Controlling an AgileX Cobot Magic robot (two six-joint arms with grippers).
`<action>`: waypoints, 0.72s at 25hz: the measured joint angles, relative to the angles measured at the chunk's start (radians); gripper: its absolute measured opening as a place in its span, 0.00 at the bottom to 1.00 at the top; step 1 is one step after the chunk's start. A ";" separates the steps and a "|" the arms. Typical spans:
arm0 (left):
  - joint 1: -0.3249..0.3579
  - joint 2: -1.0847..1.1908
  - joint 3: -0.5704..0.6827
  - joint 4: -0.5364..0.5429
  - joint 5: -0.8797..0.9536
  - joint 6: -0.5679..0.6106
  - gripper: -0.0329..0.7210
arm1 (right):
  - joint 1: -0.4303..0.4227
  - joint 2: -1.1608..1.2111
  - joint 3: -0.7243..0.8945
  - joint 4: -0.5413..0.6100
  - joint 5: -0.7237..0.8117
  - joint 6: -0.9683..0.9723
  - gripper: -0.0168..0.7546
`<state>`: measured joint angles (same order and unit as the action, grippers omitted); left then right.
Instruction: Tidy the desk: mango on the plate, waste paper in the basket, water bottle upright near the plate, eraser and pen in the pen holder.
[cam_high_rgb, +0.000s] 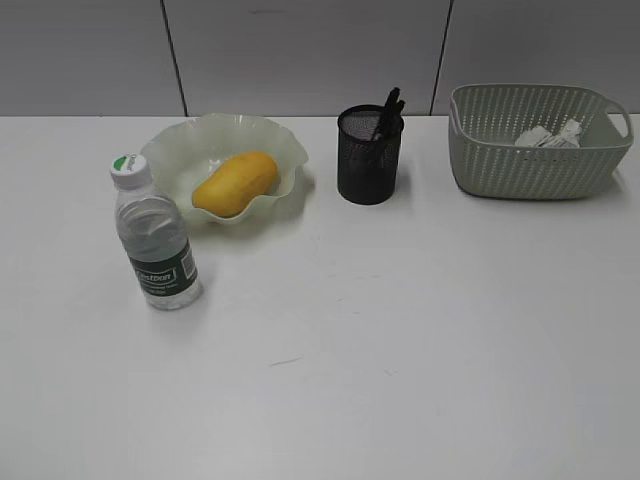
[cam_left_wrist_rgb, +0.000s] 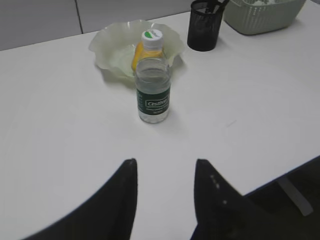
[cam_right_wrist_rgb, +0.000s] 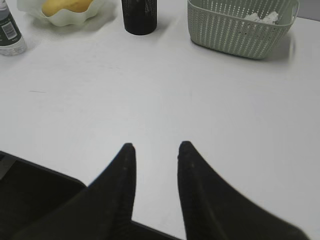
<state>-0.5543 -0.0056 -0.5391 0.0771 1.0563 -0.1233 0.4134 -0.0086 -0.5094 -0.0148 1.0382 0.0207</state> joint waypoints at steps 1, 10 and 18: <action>0.000 0.000 0.000 -0.011 0.000 0.012 0.43 | 0.000 0.000 0.000 0.000 0.000 0.000 0.34; 0.007 0.000 0.000 -0.017 0.000 0.030 0.42 | 0.000 0.000 0.000 0.001 0.000 0.000 0.34; 0.344 0.000 0.000 -0.016 0.000 0.031 0.40 | -0.184 -0.002 0.000 0.015 0.000 0.000 0.34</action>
<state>-0.2108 -0.0060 -0.5391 0.0609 1.0563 -0.0921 0.2295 -0.0105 -0.5094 0.0000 1.0382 0.0207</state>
